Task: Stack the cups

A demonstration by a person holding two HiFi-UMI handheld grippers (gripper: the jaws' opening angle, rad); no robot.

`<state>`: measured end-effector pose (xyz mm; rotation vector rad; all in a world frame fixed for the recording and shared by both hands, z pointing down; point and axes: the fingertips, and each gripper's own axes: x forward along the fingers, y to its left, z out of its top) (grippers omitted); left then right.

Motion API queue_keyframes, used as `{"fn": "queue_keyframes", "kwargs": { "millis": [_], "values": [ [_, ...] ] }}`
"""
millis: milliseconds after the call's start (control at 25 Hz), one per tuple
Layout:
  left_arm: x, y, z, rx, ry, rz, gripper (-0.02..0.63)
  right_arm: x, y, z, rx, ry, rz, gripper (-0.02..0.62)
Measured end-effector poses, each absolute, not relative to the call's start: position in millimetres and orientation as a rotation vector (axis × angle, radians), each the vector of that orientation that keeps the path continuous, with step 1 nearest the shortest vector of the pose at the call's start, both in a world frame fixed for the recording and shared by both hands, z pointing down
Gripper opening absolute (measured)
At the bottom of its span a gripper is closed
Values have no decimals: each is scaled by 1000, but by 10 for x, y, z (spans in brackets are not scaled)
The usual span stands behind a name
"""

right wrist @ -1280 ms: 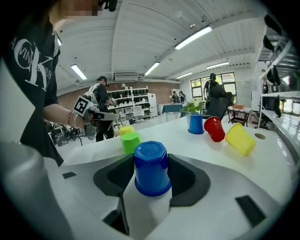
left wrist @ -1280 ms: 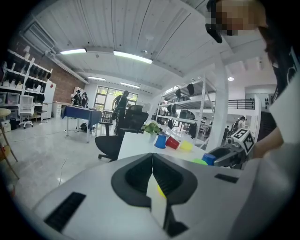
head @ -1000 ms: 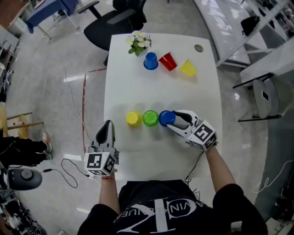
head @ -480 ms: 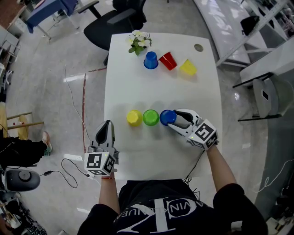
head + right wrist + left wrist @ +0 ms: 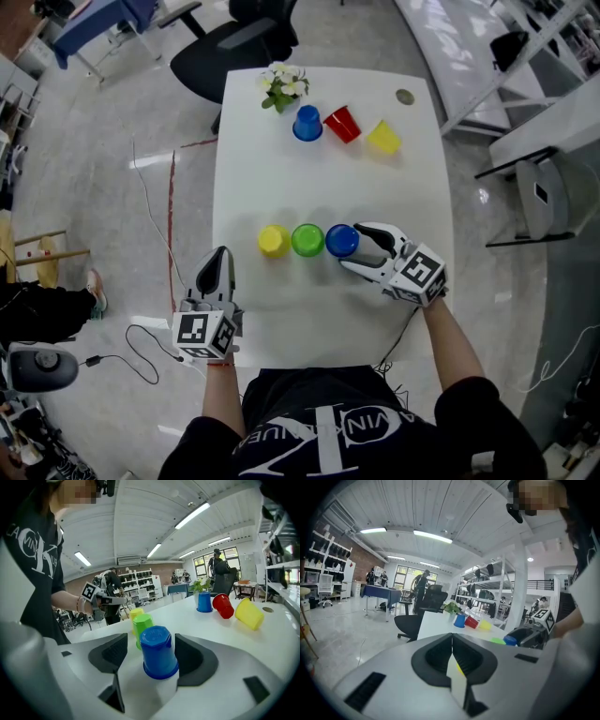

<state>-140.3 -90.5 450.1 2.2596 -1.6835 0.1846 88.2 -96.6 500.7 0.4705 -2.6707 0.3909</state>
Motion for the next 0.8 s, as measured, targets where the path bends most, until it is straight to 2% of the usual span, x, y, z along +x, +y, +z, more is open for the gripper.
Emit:
{"fn": "queue_keyframes", "kwargs": {
  "millis": [360, 560, 800],
  "values": [
    [-1388, -977, 4503, 2269, -1686, 181, 5, 1084, -1051, 4457, 417, -2894, 495, 348],
    [-1355, -1026, 4489, 2279, -1685, 184, 5, 1433, -1595, 4335, 718, -2929, 517, 307],
    [-1346, -1053, 4492, 2277, -1690, 200, 5, 1826, -2368, 4674, 1101, -2594, 314, 273]
  ]
}}
